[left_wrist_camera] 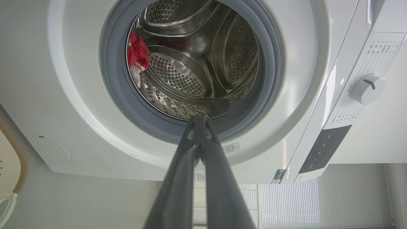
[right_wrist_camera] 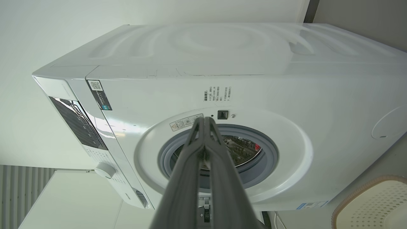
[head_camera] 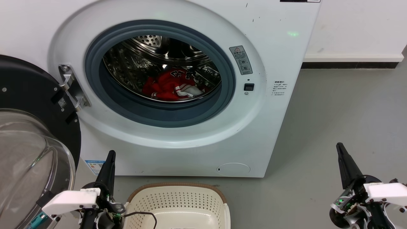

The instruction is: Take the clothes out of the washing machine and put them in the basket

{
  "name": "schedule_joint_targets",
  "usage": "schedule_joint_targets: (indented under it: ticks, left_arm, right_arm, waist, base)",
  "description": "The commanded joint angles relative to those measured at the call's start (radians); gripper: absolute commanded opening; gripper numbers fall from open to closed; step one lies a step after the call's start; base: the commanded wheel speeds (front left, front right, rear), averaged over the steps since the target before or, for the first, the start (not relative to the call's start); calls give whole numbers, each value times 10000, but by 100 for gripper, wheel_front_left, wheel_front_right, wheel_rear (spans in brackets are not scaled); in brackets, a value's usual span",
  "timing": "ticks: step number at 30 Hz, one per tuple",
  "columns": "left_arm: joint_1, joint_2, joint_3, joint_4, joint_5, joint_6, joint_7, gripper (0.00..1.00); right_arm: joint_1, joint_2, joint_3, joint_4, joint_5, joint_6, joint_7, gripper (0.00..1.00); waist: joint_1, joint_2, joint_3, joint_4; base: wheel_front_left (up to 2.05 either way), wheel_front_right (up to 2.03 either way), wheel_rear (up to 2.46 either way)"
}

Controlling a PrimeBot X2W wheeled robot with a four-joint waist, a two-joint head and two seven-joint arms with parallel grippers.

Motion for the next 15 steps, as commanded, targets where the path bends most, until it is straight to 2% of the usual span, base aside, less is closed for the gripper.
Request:
schedule_joint_targets:
  ticks: [1,15]
  left_arm:
    - [-54,-7,21,-40,-19,-51,14,0]
    - [-54,-7,21,-41,-19,-51,16,0]
  right_arm:
    - [-132,32,6,13,-53,0,-16,0]
    - [-131,32,6,13,-54,0,-16,0]
  waist:
    - [0,0,0,0]
    - [0,0,0,0]
  base:
    - [0,0,0]
    - [0,0,0]
